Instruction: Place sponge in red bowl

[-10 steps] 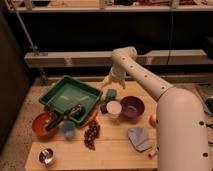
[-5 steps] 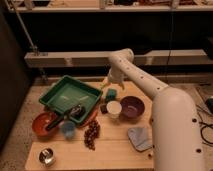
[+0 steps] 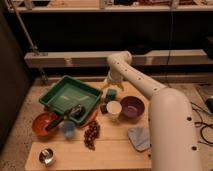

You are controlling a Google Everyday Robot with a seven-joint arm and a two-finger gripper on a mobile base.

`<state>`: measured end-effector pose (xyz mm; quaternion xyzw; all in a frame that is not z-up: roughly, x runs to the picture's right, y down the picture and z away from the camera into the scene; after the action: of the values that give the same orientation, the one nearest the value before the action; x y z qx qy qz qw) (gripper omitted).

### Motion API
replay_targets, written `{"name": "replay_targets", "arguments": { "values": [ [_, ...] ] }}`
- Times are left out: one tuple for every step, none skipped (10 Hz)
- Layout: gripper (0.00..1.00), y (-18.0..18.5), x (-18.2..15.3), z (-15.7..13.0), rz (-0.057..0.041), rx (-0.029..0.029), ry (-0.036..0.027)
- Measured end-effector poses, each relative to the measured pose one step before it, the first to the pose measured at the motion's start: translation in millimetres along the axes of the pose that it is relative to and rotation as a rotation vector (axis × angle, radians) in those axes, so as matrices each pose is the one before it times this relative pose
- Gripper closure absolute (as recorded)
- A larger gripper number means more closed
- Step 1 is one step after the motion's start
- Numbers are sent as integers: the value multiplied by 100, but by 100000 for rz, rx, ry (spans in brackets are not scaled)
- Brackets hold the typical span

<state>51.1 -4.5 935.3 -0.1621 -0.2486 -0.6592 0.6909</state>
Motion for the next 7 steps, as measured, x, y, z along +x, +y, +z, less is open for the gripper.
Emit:
{"name": "replay_targets", "arguments": {
  "values": [
    [20,-166,90,288,506,-201,73],
    [20,118,117,168,837,51,31],
    [20,211,142,285,1295,152,21],
    [20,273,98,282,1282,11,42],
    [20,227,109,238,944,-355,48],
    [20,138,120,318,974,-362,-73],
    [20,47,54,270,450,-143,-131]
  ]
}}
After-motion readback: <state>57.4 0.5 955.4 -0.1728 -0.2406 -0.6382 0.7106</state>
